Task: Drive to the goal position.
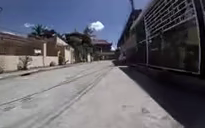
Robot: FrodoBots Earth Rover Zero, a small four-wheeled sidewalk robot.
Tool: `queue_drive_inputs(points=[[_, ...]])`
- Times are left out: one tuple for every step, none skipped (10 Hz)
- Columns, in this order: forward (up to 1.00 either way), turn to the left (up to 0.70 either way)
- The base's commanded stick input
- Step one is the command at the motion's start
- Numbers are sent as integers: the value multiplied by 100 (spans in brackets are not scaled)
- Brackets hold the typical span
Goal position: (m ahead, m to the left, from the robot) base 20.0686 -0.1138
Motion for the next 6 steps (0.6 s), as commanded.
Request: queue_drive_inputs(points=[[100, -34], [100, -20], [100, -7], [100, 0], [100, 0], [100, 0]])
